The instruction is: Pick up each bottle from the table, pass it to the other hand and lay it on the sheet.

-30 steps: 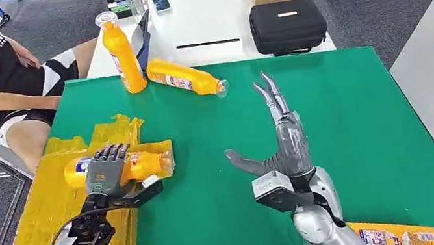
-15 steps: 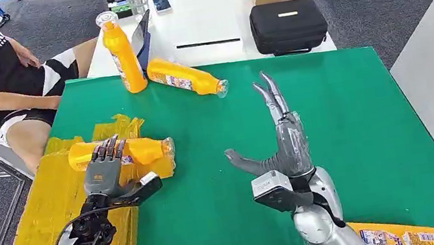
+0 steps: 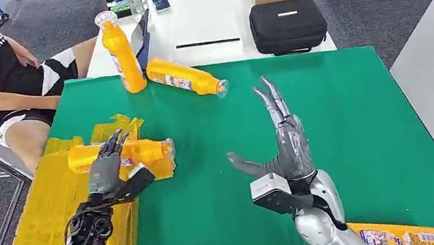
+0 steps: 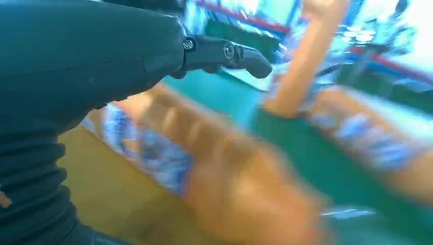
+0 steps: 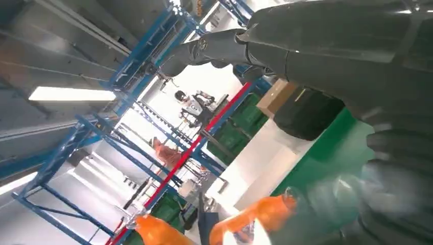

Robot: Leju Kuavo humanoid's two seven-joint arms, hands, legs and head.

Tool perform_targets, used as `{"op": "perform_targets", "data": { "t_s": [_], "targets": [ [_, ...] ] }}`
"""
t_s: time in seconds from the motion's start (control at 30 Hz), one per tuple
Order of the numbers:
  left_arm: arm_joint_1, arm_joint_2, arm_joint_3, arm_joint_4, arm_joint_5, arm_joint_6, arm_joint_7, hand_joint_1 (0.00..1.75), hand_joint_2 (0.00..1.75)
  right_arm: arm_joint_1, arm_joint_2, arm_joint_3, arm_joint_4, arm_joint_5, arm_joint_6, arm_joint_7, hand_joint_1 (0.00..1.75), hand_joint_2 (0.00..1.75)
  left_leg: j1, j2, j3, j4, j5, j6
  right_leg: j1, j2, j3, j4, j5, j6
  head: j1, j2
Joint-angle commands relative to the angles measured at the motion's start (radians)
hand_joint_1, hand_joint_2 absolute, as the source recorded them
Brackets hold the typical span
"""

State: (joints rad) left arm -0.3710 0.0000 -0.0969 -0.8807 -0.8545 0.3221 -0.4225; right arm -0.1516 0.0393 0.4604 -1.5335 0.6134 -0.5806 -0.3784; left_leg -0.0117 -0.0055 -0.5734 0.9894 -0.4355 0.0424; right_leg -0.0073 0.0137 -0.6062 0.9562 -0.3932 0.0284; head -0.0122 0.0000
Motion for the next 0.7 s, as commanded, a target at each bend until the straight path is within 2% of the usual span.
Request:
{"op": "perform_targets", "data": {
  "t_s": [0.03, 0.07, 0.13, 0.17, 0.27, 0.3, 0.33, 0.4, 0.5, 0.57, 0.7],
  "targets": [
    [0.242, -0.010, 0.157, -0.675, 0.901, -0.729, -0.236, 0.00, 1.75, 0.135, -0.150, -0.031, -0.195, 0.470, 0.112, 0.168, 0.00, 1.75, 0.002, 0.002, 0.002, 0.001, -0.003, -0.002, 0.002, 0.001, 0.002, -0.001, -0.002, 0.000, -0.001, 0.000],
    [0.251, -0.023, 0.174, -0.675, 0.899, -0.740, -0.226, 0.00, 1.75, 0.169, -0.171, -0.045, -0.243, 0.523, 0.141, 0.183, 0.00, 1.75, 0.001, 0.000, 0.000, 0.000, -0.002, -0.001, 0.001, -0.001, 0.001, -0.001, -0.002, 0.000, 0.000, 0.000],
    [0.254, -0.040, 0.193, -0.632, 0.916, -0.771, -0.220, 0.00, 1.75, 0.217, -0.200, -0.069, -0.289, 0.613, 0.205, 0.211, 0.00, 1.75, 0.002, -0.001, 0.006, 0.002, -0.007, -0.004, 0.002, -0.003, 0.007, 0.001, -0.007, 0.000, 0.000, 0.000],
    [0.257, -0.050, 0.197, -0.595, 0.929, -0.791, -0.227, 0.00, 1.75, 0.242, -0.210, -0.085, -0.303, 0.642, 0.239, 0.217, 0.00, 1.75, 0.000, -0.004, 0.002, -0.001, -0.003, -0.001, 0.000, -0.004, 0.002, -0.001, -0.003, 0.000, 0.000, 0.000],
    [0.246, -0.069, 0.178, -0.509, 0.923, -0.805, -0.241, 0.00, 1.75, 0.283, -0.235, -0.139, -0.313, 0.635, 0.251, 0.209, 0.00, 1.75, 0.000, -0.004, 0.002, -0.001, -0.004, -0.002, 0.000, -0.003, 0.002, -0.002, -0.003, 0.000, -0.001, 0.000],
    [0.243, -0.073, 0.174, -0.497, 0.922, -0.806, -0.245, 0.00, 1.75, 0.291, -0.243, -0.146, -0.316, 0.623, 0.261, 0.200, 0.00, 1.75, 0.001, -0.004, 0.008, -0.001, -0.007, -0.004, 0.001, -0.005, 0.009, -0.001, -0.007, -0.001, 0.000, 0.000],
    [0.240, -0.078, 0.166, -0.482, 0.922, -0.807, -0.245, 0.00, 1.75, 0.304, -0.252, -0.159, -0.323, 0.604, 0.269, 0.184, 0.00, 1.75, -0.001, -0.006, 0.002, -0.001, -0.004, -0.001, 0.000, -0.006, 0.003, -0.002, -0.004, 0.000, -0.001, 0.000],
    [0.235, -0.085, 0.159, -0.465, 0.926, -0.809, -0.241, 0.00, 1.75, 0.330, -0.275, -0.174, -0.339, 0.565, 0.296, 0.159, 0.00, 1.75, 0.000, -0.005, 0.002, 0.000, -0.005, -0.002, 0.000, -0.005, 0.003, -0.002, -0.004, 0.000, 0.000, 0.000],
    [0.226, -0.097, 0.157, -0.414, 0.963, -0.825, -0.202, 0.00, 1.75, 0.350, -0.274, -0.213, -0.350, 0.552, 0.322, 0.148, 0.00, 1.75, -0.001, -0.005, 0.002, -0.001, -0.004, -0.001, -0.001, -0.004, 0.002, -0.002, -0.003, 0.000, 0.000, 0.000],
    [0.213, -0.104, 0.151, -0.370, 0.970, -0.826, -0.195, 0.00, 1.75, 0.359, -0.266, -0.240, -0.346, 0.537, 0.332, 0.148, 0.00, 1.75, 0.000, -0.006, 0.007, -0.001, -0.007, -0.003, 0.000, -0.007, 0.007, -0.002, -0.006, 0.000, 0.000, 0.000],
    [0.217, -0.113, 0.136, -0.356, 0.981, -0.825, -0.200, 0.00, 1.75, 0.403, -0.246, -0.256, -0.344, 0.519, 0.328, 0.130, 0.00, 1.75, 0.000, -0.006, 0.006, -0.001, -0.006, -0.003, 0.001, -0.006, 0.007, -0.002, -0.005, 0.000, 0.000, 0.000]
  ]
}}
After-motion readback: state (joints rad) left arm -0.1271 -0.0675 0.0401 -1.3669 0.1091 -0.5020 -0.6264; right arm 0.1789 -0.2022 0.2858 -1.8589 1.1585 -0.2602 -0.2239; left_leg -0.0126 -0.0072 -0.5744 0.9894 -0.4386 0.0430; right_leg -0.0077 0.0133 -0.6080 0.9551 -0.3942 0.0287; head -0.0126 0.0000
